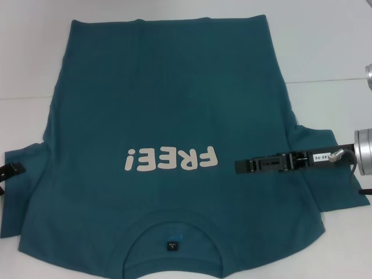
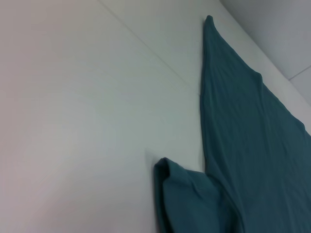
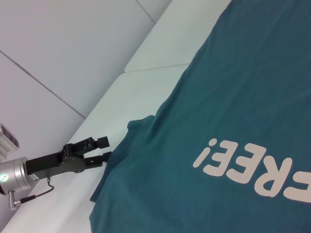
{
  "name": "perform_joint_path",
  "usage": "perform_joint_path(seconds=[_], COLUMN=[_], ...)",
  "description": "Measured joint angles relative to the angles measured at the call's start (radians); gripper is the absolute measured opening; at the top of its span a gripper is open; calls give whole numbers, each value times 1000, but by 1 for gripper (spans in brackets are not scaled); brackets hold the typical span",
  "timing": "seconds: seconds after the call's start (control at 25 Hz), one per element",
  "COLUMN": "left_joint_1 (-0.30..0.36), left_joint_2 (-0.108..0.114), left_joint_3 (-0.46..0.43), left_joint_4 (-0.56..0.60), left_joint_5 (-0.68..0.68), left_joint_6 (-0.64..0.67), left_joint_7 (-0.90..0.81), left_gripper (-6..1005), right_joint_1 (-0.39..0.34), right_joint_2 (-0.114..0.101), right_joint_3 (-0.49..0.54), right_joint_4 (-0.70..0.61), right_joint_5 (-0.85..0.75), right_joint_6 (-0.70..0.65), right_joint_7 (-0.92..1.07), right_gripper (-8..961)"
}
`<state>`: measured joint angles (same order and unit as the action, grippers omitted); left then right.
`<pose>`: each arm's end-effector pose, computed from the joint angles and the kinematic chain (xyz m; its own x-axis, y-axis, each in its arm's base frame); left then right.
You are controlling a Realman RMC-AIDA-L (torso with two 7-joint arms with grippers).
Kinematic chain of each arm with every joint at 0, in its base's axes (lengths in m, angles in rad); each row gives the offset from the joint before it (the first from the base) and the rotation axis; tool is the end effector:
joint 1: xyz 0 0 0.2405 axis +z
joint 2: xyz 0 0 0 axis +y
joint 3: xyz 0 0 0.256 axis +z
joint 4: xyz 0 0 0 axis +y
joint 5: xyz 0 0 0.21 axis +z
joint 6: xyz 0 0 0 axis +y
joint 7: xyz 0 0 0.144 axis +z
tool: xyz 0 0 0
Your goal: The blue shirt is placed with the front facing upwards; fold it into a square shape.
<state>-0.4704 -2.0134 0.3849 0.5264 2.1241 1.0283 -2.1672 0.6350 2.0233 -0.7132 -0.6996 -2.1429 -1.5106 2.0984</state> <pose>-0.3873 0.3426 0.0487 -0.0629 0.6412 0.7648 0.9922 0.1226 -0.0212 0.2508 0.3644 0.0177 0.4769 -0.7890 -0.3874 -0.8459 -0.5318 0.0416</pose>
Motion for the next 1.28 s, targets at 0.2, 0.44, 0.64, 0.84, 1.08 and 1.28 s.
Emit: perform_joint_path(seconds=[0.2,0.44,0.64,0.84,1.08,1.28], left_joint_1=[-2,-17,-25,-28,-25,-27], left_joint_2=[3,5,5,4,14,16], left_joint_3=[0,11,35,37,61,78], left_joint_4=[-6,-23,-25,-26,-1,17], left_joint_5=[0,1,2,2,2,16], left_joint_6=[7,27,29,31,51,55], left_joint_7=[-2,-9,-28,-43,-107,-137], left_gripper=[886,883,880,878,874,872], right_joint_1=[0,0,-1,-1,-2,-2], right_joint_2=[0,0,0,0,0,-1], right_joint_3=[0,0,0,0,0,0], right_joint_4=[1,2,2,4,6,9], right_joint_5=[0,0,0,0,0,0], right_joint_6=[3,5,4,6,7,7], right_joint_7=[0,0,0,0,-7,-10], right_gripper=[921,921,920,920,920,920])
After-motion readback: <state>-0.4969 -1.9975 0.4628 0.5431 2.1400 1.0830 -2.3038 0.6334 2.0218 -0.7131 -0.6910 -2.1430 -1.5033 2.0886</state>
